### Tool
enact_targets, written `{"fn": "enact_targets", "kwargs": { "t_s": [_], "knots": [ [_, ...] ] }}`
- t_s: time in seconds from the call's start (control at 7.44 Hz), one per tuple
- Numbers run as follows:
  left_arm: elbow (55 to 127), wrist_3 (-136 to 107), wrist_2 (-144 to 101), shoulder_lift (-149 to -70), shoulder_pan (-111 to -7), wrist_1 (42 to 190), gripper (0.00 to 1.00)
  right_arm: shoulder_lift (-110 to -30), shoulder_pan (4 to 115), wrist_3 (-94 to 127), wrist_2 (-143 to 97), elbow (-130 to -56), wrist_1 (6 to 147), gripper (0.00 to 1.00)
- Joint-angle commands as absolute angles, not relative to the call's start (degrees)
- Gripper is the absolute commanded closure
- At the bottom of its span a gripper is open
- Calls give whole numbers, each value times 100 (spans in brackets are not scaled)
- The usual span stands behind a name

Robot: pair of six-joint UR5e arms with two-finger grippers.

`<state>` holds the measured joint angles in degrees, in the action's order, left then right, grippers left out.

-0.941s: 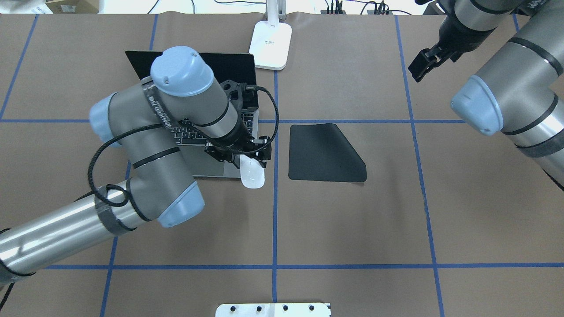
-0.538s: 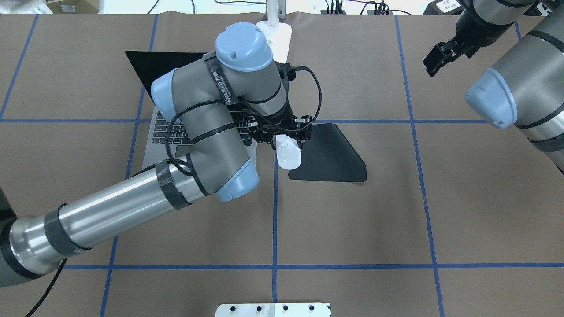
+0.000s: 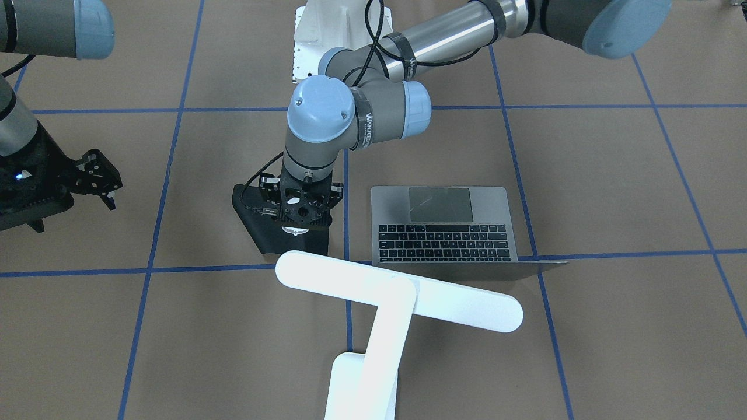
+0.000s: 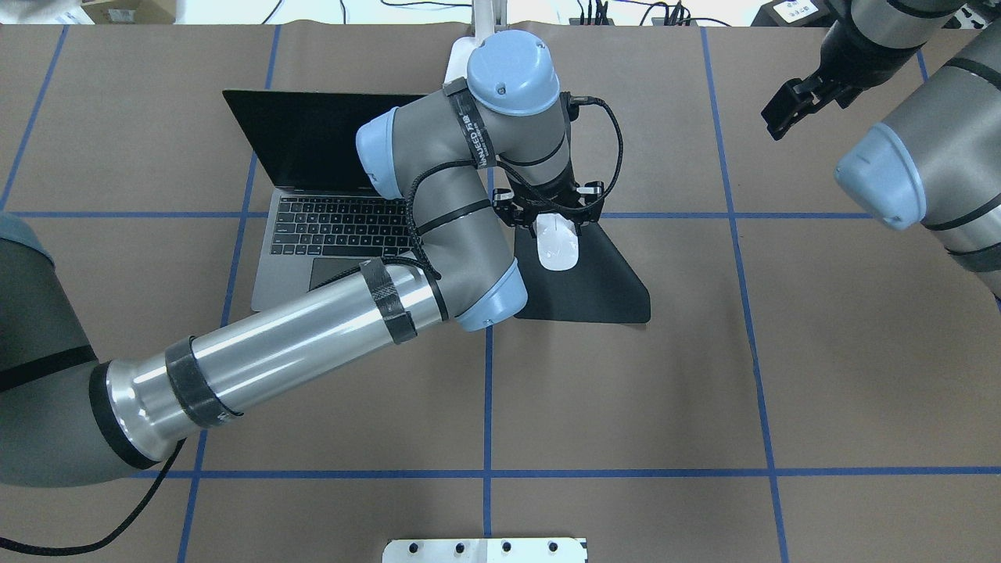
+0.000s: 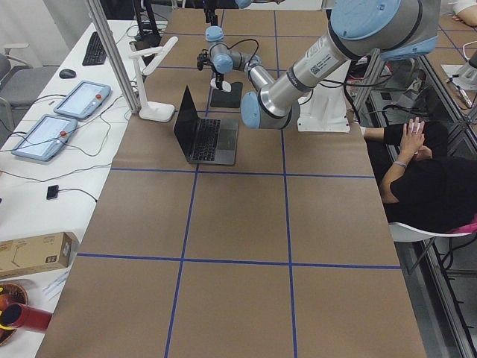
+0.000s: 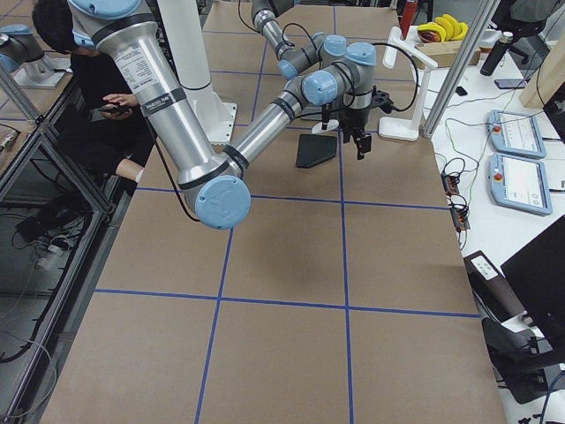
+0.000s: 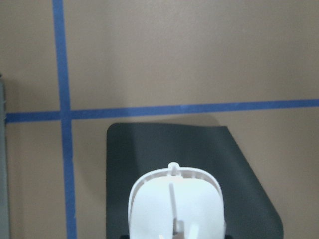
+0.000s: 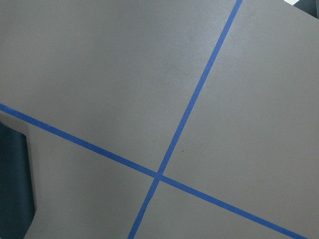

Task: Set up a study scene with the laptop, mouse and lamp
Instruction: 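Lower the mouse onto the mousepad and open the left gripper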

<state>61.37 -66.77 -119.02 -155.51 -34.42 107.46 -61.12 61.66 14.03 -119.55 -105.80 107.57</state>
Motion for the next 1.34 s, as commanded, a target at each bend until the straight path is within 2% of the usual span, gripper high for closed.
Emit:
{"fn": "enact_targets", "kwargs": {
  "t_s": [0.0,0.27,0.4,0.54,0.67,1.08,1.21],
  "knots": [
    [6029,-6671,-11821,-15609,-3332,10819,39,-6135,6179,1406,-11962,-10573,10767,0],
    [6029,-6680,-11742,-15557,-3191,10776,39,-6152,6187,1415,-11962,-10573,10767,0],
    [6029,-6671,-11742,-15557,-3173,10767,35,-6152,6187,1406,-11953,-10573,10767,0],
    [6029,-6662,-11733,-15548,-3173,10767,7,-6135,6187,1415,-11962,-10573,10767,0],
    [6047,-6653,-11646,-15522,-3173,10767,0,-6109,6214,1415,-12127,-10573,10775,0],
    [6501,-6601,-11645,-15286,-3242,10549,1,-6300,6485,1380,-12146,-10556,10775,0],
    [7252,-6522,-11646,-14945,-3339,9920,1,-6511,6652,1371,-12146,-10564,10767,0]
  ]
}}
